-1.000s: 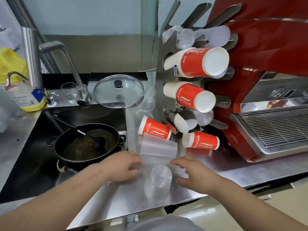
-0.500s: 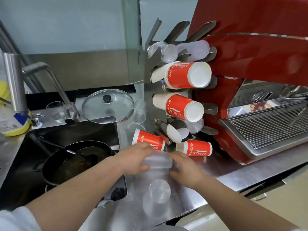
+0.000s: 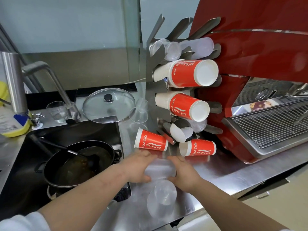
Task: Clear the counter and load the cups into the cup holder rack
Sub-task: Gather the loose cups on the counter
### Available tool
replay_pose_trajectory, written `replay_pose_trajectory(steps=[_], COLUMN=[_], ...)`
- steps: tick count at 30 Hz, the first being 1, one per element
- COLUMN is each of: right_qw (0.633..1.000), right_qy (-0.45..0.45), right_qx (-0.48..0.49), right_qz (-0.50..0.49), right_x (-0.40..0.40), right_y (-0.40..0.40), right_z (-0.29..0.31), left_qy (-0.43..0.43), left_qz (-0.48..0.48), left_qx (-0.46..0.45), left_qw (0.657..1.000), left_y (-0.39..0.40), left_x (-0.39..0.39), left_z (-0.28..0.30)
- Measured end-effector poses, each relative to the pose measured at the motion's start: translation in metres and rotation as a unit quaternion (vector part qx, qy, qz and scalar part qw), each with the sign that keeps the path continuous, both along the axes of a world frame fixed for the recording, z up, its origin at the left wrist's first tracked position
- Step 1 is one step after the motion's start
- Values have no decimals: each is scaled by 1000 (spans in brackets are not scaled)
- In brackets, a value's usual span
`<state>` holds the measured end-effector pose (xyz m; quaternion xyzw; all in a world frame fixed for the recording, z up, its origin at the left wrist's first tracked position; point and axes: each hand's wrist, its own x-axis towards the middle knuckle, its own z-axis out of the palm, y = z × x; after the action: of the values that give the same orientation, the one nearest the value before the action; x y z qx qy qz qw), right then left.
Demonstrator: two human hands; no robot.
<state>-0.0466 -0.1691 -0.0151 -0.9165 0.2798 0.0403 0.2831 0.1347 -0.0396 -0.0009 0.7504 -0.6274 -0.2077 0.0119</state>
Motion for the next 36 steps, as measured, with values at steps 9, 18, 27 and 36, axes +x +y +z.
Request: replay_pose_trajectory(steps=[9, 18, 27, 36], right_qw=[991, 986, 983, 987], right_qy=[-116, -139, -140, -99], right_qx=[64, 29, 1, 14], right_qz=[18, 82, 122, 126], right_x=[-4, 15, 29, 28], right_y=[7, 14, 21, 21], right_z=[43, 85, 91, 76], left_qy=[62, 154, 219, 242], left_qz=[23, 91, 129, 130], left_qx=[-51, -96, -115, -144], left_qw=[997, 979, 960, 951], left_y=[18, 32, 35, 35], left_x=[8, 4, 2, -5], left_z=[7, 12, 8, 0])
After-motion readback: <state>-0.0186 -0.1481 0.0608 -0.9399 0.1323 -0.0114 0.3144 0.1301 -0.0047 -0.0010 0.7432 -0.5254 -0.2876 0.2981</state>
